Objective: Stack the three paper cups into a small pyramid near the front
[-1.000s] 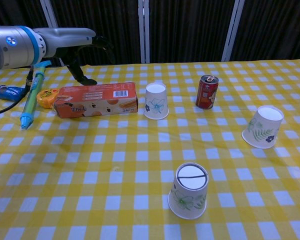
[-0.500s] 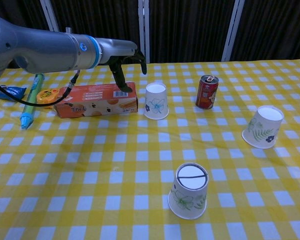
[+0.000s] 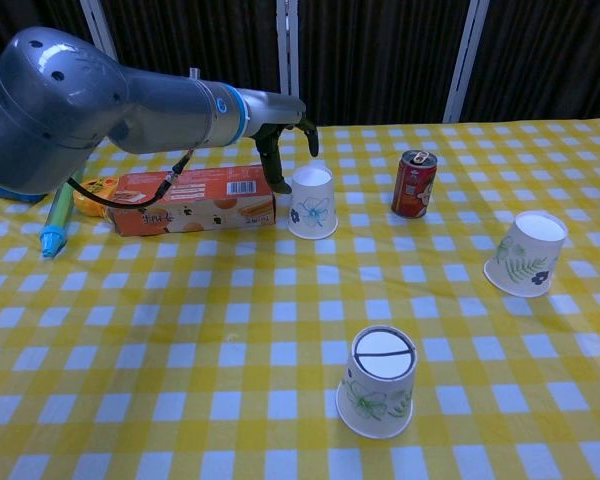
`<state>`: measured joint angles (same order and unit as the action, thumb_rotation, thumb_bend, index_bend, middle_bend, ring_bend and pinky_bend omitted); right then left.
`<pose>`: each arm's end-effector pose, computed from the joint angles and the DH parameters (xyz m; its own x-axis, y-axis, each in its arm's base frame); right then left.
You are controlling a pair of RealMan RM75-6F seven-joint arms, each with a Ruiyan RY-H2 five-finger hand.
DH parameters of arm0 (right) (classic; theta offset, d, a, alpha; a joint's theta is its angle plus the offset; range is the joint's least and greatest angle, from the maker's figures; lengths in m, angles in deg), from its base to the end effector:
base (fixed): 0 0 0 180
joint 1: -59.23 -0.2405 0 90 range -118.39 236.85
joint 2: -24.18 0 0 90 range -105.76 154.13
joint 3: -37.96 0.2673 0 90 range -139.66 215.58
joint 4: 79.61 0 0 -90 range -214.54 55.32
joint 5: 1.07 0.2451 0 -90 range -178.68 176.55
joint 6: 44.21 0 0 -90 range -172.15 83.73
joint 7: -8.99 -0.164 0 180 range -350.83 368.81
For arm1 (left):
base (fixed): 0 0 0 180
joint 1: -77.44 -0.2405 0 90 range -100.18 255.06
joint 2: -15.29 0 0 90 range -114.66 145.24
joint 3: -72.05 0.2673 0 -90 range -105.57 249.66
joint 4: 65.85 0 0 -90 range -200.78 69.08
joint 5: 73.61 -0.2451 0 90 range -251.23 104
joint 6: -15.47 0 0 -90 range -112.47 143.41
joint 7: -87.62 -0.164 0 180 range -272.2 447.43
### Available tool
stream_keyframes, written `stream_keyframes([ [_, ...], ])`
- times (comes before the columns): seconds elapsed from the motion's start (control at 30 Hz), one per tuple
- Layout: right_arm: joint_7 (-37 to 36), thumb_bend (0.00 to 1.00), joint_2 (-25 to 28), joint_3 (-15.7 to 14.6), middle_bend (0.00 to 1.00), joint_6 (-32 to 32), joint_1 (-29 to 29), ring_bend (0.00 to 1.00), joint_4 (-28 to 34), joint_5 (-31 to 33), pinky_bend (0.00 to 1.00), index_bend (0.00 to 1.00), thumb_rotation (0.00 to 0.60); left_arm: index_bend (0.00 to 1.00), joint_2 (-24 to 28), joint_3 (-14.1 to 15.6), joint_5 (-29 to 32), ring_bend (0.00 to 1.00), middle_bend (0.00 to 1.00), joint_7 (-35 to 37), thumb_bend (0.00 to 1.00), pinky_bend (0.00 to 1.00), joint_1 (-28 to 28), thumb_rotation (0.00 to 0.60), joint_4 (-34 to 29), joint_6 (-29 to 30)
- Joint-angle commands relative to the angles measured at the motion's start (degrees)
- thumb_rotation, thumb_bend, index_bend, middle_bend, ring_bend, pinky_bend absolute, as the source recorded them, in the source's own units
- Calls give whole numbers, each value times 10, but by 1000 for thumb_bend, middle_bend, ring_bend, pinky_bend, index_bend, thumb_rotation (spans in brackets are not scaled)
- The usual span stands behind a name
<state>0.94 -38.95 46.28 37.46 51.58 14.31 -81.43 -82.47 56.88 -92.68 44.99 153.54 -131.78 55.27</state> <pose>-0.3271 -0.2431 0.1475 0.2307 0.0543 0.9715 -0.9730 0.0249 0.2297 -0.0042 0.4799 -0.1047 0.5843 0.3451 0.7345 0.8029 -0.3773 -0.4615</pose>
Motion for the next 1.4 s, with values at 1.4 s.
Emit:
stream_keyframes([
  [1.4,12,172,5,1,0,37,14,0,14,-16,0,126,600,368,198,82,-307,0,0,156,376,0,-138,600,-336,75],
])
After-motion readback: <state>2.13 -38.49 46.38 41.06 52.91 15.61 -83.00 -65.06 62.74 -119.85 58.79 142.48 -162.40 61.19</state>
